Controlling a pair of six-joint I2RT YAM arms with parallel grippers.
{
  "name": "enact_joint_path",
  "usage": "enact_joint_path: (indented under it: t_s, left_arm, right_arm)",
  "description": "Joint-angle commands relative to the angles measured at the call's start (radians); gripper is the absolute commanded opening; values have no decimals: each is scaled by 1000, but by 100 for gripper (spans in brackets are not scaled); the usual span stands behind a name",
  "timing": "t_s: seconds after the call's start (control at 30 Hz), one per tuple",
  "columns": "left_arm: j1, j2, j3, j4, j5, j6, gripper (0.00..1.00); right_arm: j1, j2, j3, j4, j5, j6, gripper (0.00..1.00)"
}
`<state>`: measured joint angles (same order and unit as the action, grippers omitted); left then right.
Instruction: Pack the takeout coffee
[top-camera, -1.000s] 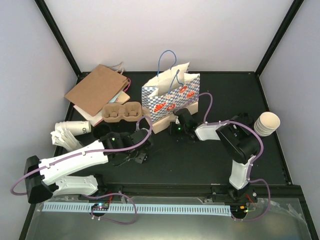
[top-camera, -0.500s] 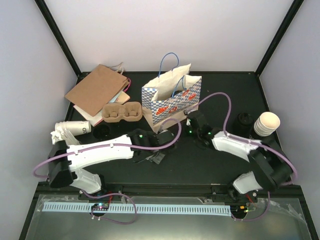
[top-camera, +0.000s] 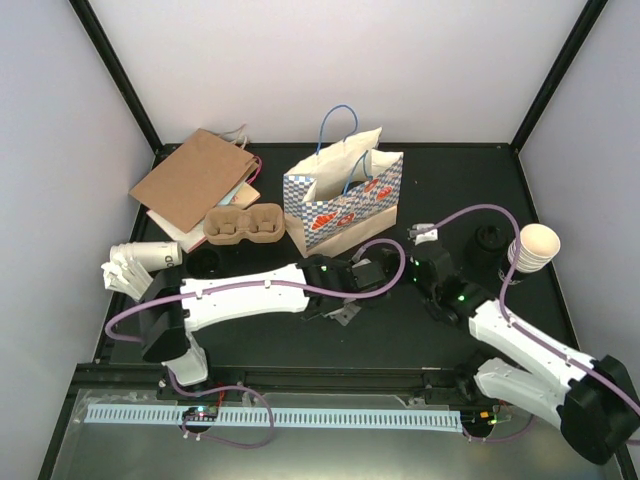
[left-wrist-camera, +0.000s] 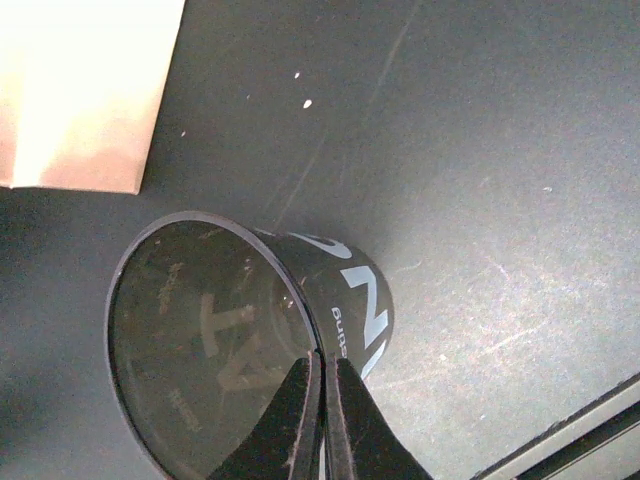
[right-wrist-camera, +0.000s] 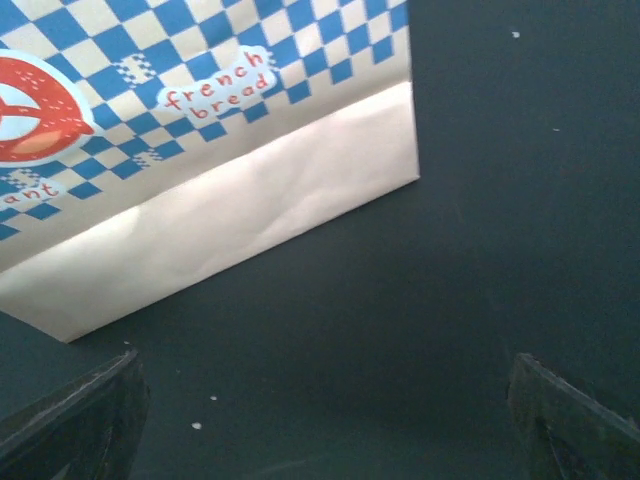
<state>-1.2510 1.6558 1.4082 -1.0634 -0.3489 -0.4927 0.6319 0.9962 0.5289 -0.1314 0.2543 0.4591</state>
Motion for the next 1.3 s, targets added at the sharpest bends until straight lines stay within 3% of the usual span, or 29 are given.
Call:
enact_joint_path:
  t_s: [0.0,0.23,0.43,0.67,0.93,1.17,1.27]
  left_arm:
    - [-1,69,81,-32,-24,32,1]
    - [9,163,153,-72,-34,52,2]
    - [9,219,190,-153,-171,-29,7]
    - [9,224,171,-108,-151,-36,8]
    - [9,159,183,-110,-89,-22,39]
    - [9,91,208,-131,-45,-20,60]
    - [11,56,207,-141,-48,-23,63]
  right_arm:
    - [-5,-96,-44,-50,101,17,100]
    - [-6,-195,-63,-110,124,36,100]
    - [-6,-267,-97,-114,136,45,100]
    - [-5,-299,-118,-108,128,49,100]
    - [-5,-298,-125,-94,116,43,100]
    - [-5,-306,-131,-89,116,43,100]
    - [-5,-310,-134,-85,111,42,100]
